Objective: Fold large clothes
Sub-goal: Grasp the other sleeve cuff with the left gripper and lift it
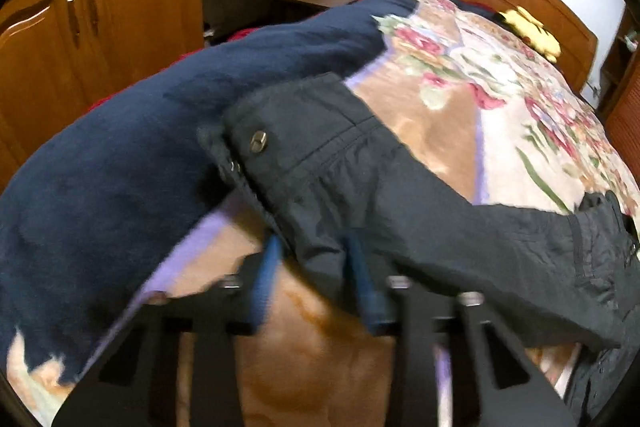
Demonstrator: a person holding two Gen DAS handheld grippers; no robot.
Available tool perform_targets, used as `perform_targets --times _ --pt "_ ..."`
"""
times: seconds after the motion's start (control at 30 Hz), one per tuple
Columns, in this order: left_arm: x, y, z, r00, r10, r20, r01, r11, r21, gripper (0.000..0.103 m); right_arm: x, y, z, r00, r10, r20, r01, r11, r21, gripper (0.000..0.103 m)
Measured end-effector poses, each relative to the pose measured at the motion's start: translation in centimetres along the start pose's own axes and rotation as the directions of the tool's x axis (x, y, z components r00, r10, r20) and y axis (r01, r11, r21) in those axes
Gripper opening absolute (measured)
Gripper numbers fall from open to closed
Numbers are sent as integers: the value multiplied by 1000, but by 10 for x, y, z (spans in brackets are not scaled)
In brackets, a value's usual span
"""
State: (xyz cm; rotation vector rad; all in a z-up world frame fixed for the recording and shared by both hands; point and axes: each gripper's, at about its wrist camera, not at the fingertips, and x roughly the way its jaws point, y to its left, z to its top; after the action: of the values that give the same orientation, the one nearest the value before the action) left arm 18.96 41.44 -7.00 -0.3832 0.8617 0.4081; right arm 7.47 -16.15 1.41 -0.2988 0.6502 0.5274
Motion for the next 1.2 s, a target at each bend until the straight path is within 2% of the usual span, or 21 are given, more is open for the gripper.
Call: perform_targets --times 0.13,0.23,0.37,0.6,0.73,0.8,0.97,1.13,1.2 --pt "-10 -12 -4 1000 27 11 -28 997 71 6 1 0 0 1000 7 -2 -7 1000 -2 70" --pt "-28 -18 -4 999 34 29 -37 995 95 4 1 -2 1 1000 16 -2 -16 1000 1 70" --pt "-74 -38 -3 995 14 103 -30 988 149 4 -2 -6 1 1000 23 11 -24 1000 17 70" --pt "-156 -97 -7 971 -87 223 21 960 280 4 -15 -11 -2 999 14 46 -16 999 33 70" --pt "-191 -137 -17 955 -157 250 64 937 345 3 -23 -18 -6 998 4 61 -7 998 55 70" --pt "-207 -160 -23 944 -207 256 101 922 373 3 -26 -22 -8 998 -3 68 -2 998 70 70" --pt "-234 -215 -51 910 -339 238 204 867 455 3 -30 -30 -13 997 -21 69 14 995 100 70" --pt "-239 -265 -92 880 -446 163 305 794 526 3 -36 -30 -15 996 -40 76 32 994 107 70" --pt "-242 -283 -109 874 -466 137 322 767 555 3 -39 -34 -16 996 -46 78 37 993 114 70"
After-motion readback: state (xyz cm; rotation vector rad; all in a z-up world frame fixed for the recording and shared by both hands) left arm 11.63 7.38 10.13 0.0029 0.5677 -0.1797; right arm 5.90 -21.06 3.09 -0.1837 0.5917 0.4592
